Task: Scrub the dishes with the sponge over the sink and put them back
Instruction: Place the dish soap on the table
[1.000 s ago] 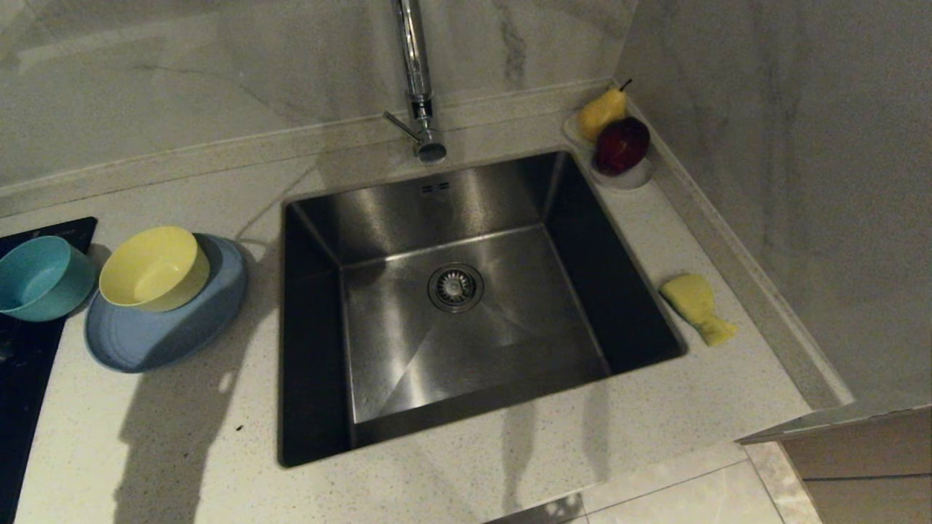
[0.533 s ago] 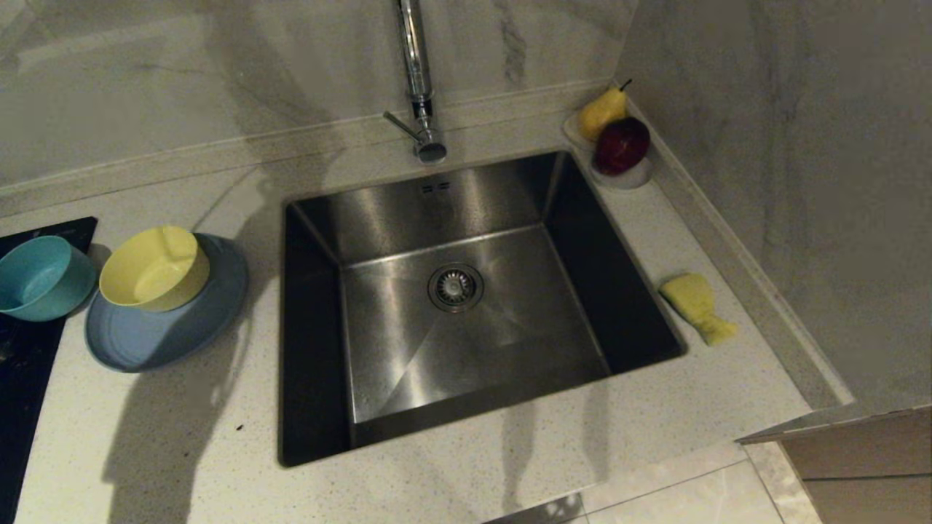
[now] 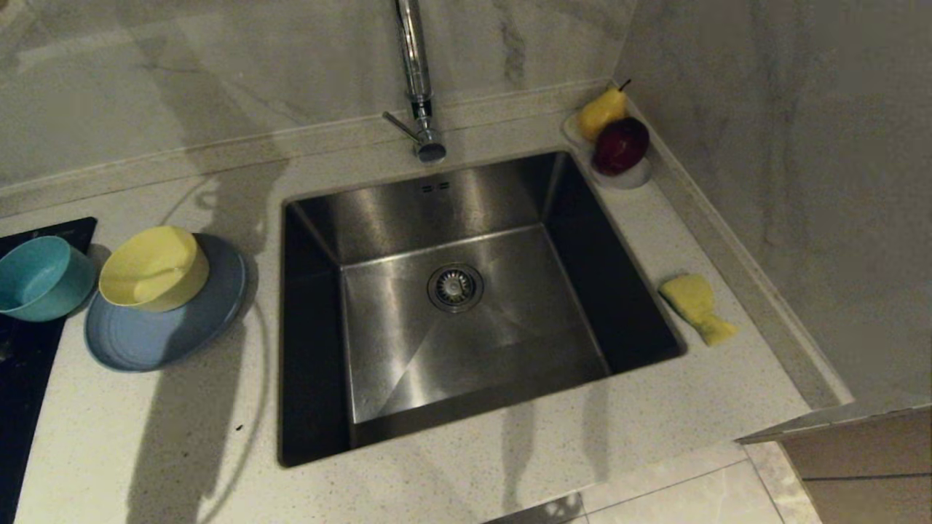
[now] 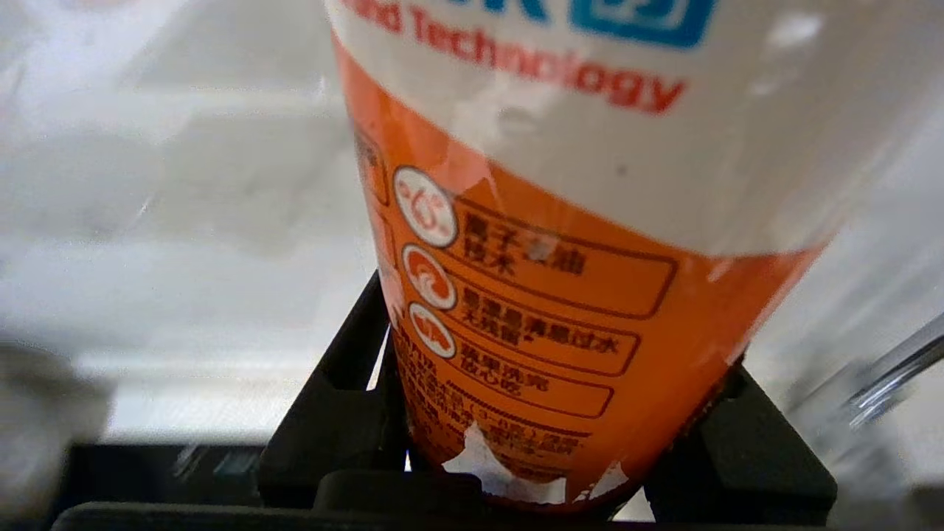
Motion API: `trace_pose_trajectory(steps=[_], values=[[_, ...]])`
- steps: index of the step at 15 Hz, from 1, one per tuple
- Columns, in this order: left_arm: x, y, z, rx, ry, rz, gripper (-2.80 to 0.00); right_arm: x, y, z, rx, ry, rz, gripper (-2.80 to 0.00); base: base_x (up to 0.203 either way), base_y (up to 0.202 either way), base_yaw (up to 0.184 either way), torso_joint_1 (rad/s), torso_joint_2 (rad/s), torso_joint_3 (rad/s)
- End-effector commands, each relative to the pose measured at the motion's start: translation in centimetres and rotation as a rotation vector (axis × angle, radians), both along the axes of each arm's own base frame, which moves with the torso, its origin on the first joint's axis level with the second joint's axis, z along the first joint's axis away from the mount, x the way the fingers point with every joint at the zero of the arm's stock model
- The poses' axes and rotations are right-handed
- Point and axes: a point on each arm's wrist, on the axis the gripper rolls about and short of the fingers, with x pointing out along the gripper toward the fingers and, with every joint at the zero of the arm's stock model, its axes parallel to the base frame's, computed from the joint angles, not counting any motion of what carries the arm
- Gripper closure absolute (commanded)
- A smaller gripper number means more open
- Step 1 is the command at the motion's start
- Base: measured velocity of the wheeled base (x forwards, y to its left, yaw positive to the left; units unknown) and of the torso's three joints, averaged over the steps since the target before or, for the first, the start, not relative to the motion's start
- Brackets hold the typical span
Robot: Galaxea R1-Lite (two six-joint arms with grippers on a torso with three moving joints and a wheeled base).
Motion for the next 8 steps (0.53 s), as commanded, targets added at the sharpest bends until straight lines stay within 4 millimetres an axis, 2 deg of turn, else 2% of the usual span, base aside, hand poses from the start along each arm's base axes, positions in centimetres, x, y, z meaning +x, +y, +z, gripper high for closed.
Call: trace_pose_trajectory(steps=[1, 5, 8], values=[[0.2, 1.8, -1.7, 0.002, 0.056, 0.024, 0.0, 0.0, 0.0, 0.0, 0.0, 0.0, 0.001, 0.0, 0.0, 0.0, 0.0, 0.0, 0.0, 0.0], [1.2, 2.7, -2.9, -0.021, 0.013, 0.164, 0.0, 0.0, 0.0, 0.0, 0.0, -0.001, 0.001, 0.0, 0.0, 0.0, 0.0, 0.0, 0.0, 0.0], [2.8, 3.4, -5.0, -0.002, 0.093, 0.202, 0.0, 0.0, 0.0, 0.0, 0.0, 0.001, 0.001, 0.0, 0.0, 0.0, 0.0, 0.009, 0.0, 0.0]])
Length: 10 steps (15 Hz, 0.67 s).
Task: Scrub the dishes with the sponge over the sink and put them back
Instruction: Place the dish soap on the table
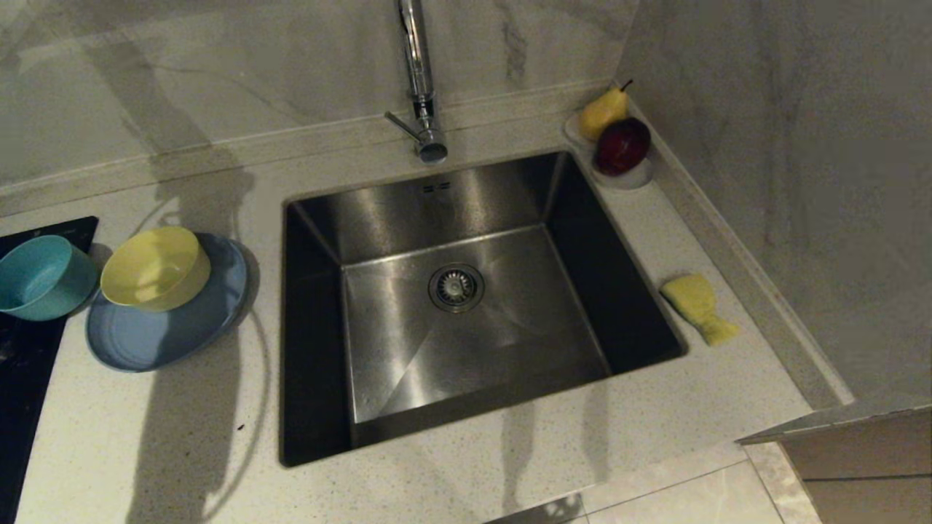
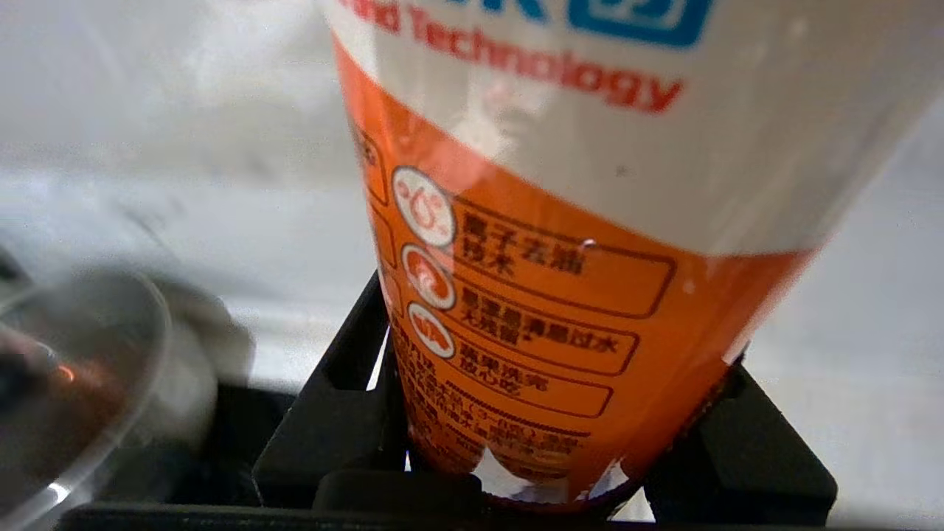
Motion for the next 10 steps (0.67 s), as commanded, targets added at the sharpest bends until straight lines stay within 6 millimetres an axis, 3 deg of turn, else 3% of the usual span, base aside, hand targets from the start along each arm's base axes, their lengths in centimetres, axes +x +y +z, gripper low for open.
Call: trace_pose_trajectory(steps=[1, 7, 10], values=[[1.3, 0.6, -1.7, -0.028, 0.081, 0.004, 0.0, 0.0, 0.0, 0.0, -0.001, -0.002, 0.001, 0.0, 0.0, 0.0, 0.0, 0.0, 0.0, 0.0], [3.7, 4.3, -3.3, -0.133, 0.03, 0.022, 0.0, 0.0, 0.0, 0.0, -0.001, -0.001, 0.001, 0.0, 0.0, 0.0, 0.0, 0.0, 0.0, 0.0], [7.2, 6.6, -5.9, -0.134, 0.017, 0.109, 0.0, 0.0, 0.0, 0.0, -0.001, -0.002, 0.001, 0.0, 0.0, 0.0, 0.0, 0.0, 0.0, 0.0]])
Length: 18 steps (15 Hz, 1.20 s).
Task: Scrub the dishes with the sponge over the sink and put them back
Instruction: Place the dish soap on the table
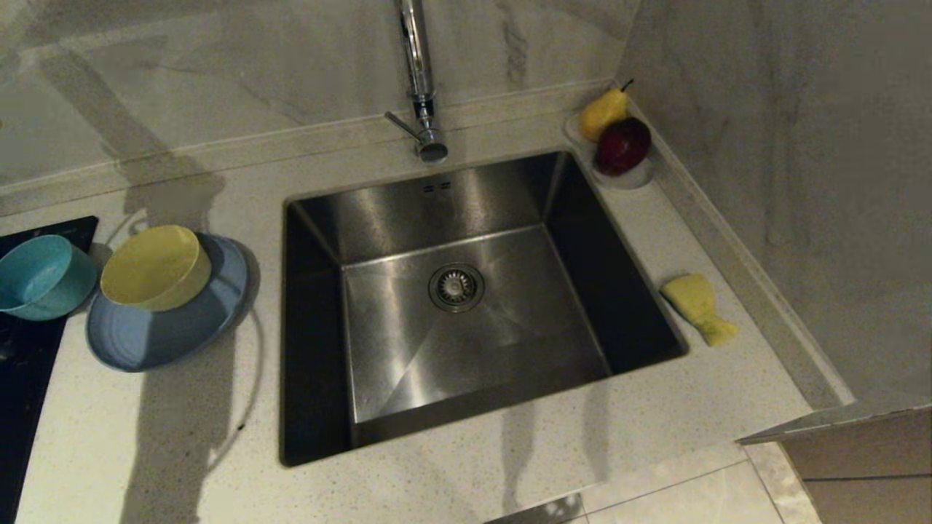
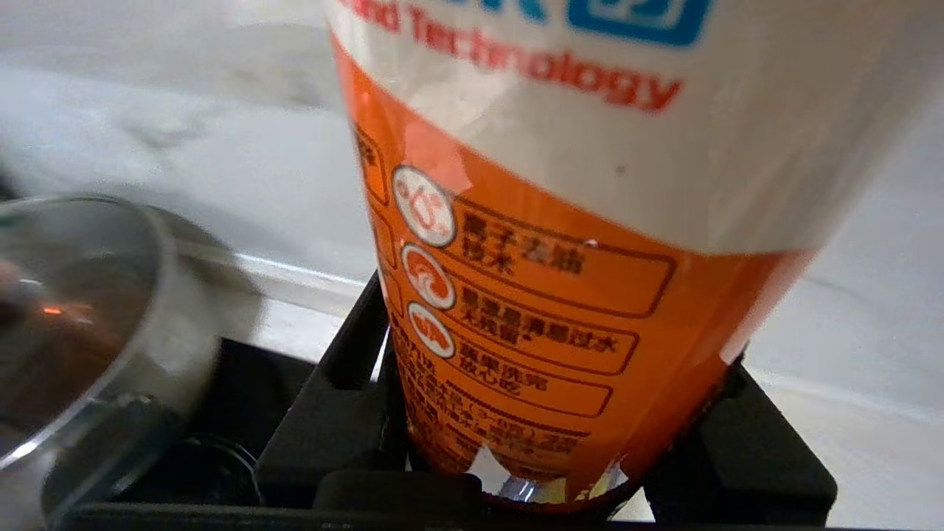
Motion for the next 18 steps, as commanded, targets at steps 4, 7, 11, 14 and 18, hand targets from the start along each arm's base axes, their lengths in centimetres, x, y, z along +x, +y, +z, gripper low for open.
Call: trace_pose_trajectory(steps=[4, 7, 11, 14, 18], values=[[6.3, 4.4, -5.1, 0.009, -0.07, 0.186, 0.0, 0.0, 0.0, 0.0, 0.0, -0.001, 0.001, 0.0, 0.0, 0.0, 0.0, 0.0, 0.0, 0.0], [7.9, 5.3, -6.8, -0.012, -0.036, 0.209, 0.0, 0.0, 0.0, 0.0, 0.0, -0.001, 0.001, 0.0, 0.0, 0.0, 0.0, 0.0, 0.0, 0.0], [9.2, 5.4, -7.6, -0.016, -0.029, 0.192, 0.0, 0.0, 0.0, 0.0, 0.0, -0.002, 0.001, 0.0, 0.0, 0.0, 0.0, 0.0, 0.0, 0.0], [10.2, 3.8, -7.6, -0.012, -0.027, 0.147, 0.0, 0.0, 0.0, 0.0, 0.0, -0.002, 0.001, 0.0, 0.0, 0.0, 0.0, 0.0, 0.0, 0.0], [11.9, 1.7, -7.6, -0.022, -0.038, 0.109, 0.0, 0.0, 0.0, 0.0, 0.0, -0.001, 0.001, 0.0, 0.0, 0.0, 0.0, 0.0, 0.0, 0.0]])
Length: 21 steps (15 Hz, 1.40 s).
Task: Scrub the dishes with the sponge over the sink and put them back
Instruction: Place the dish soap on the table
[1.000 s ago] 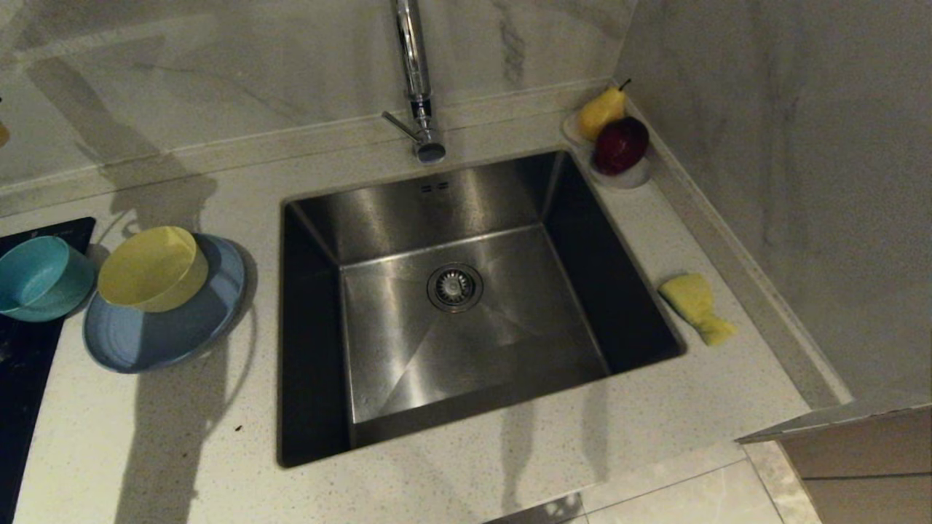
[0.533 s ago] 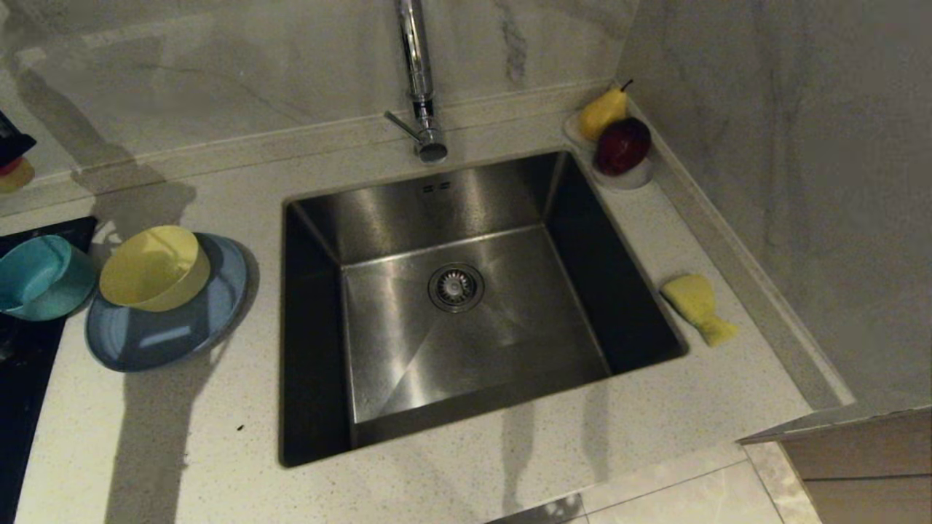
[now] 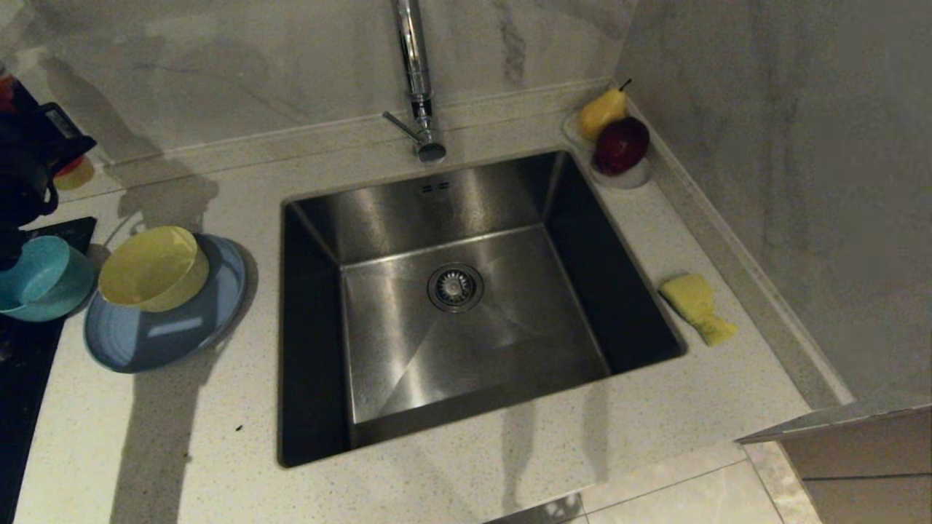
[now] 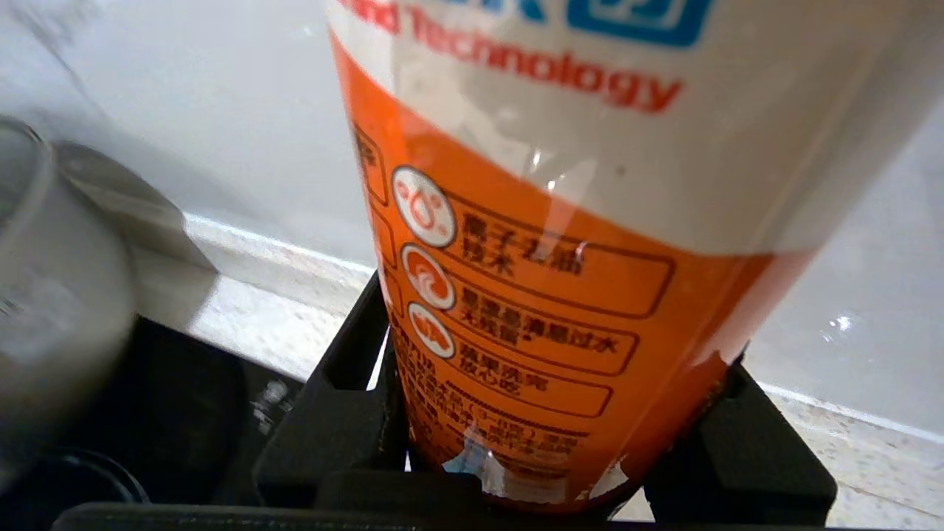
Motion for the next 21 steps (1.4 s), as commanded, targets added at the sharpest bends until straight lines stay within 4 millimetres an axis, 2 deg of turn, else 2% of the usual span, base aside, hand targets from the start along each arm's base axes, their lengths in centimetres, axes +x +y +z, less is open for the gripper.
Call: trace_pose_trajectory(steps=[1, 4, 10, 17, 21], values=[[1.3, -1.4, -0.7, -0.013, 0.005, -0.019, 0.0, 0.0, 0.0, 0.0, -0.001, 0.0, 0.001, 0.0, 0.0, 0.0, 0.0, 0.0, 0.0, 0.0], [2.6, -2.6, -1.4, -0.024, 0.009, -0.029, 0.0, 0.0, 0.0, 0.0, -0.001, 0.0, 0.001, 0.0, 0.0, 0.0, 0.0, 0.0, 0.0, 0.0], [4.5, -2.3, -1.0, -0.017, -0.03, -0.017, 0.0, 0.0, 0.0, 0.0, -0.001, -0.001, 0.001, 0.0, 0.0, 0.0, 0.0, 0.0, 0.0, 0.0], [6.5, -1.7, -4.0, -0.043, 0.01, 0.017, 0.0, 0.0, 0.0, 0.0, -0.001, 0.0, 0.001, 0.0, 0.0, 0.0, 0.0, 0.0, 0.0, 0.0], [7.1, -1.6, -4.2, -0.039, -0.003, 0.017, 0.0, 0.0, 0.0, 0.0, -0.001, -0.001, 0.001, 0.0, 0.0, 0.0, 0.0, 0.0, 0.0, 0.0]])
